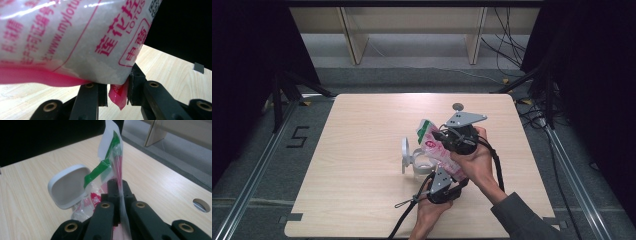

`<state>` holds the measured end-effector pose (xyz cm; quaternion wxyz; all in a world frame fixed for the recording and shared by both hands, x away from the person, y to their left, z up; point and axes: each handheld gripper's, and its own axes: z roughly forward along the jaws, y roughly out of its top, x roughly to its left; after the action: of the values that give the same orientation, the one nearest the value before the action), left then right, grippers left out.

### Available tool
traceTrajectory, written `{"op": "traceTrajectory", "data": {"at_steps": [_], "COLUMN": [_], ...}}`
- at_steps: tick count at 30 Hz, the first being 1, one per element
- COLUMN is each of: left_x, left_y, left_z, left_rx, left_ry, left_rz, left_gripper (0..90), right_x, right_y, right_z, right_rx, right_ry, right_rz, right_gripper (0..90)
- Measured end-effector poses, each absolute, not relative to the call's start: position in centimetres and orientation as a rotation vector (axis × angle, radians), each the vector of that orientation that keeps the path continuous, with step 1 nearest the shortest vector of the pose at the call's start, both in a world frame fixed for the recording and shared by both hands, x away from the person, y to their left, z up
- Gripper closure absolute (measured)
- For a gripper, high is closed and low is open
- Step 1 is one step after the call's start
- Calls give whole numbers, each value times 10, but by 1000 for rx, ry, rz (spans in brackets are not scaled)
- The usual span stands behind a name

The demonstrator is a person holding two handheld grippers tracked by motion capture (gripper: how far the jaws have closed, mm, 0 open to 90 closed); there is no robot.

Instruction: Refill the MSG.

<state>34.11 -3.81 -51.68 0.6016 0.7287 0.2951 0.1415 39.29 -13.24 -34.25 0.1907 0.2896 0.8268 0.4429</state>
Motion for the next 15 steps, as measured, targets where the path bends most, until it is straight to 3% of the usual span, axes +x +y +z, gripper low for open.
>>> {"op": "traceTrajectory", "data": {"at_steps": [15], "left_x": [340], "left_y": [-39], "left_z": [-515], "left_rx": [1677], "left_ry": [671], "left_rz": [332], "left_gripper": [739], "right_x": [395], "right_y": [-128], "right_z": [-344], "right_rx": [829], "right_ry": [2315], "right_rz": [1228], "right_gripper": [900]}}
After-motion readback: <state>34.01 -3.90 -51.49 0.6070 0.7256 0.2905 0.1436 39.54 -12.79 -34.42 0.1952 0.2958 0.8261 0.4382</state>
